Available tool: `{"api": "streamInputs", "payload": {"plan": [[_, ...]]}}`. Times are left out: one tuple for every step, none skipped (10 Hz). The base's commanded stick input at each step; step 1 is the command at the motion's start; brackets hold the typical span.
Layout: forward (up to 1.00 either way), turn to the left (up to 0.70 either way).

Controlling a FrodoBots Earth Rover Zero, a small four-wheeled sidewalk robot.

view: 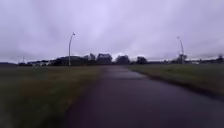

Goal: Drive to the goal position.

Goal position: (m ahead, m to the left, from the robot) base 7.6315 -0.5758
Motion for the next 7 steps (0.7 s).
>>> {"api": "streamInputs", "payload": {"plan": [[1.00,0.03],[1.00,0.03],[1.00,0.03],[1.00,0.03],[1.00,0.04],[1.00,0.04],[1.00,0.04]]}}
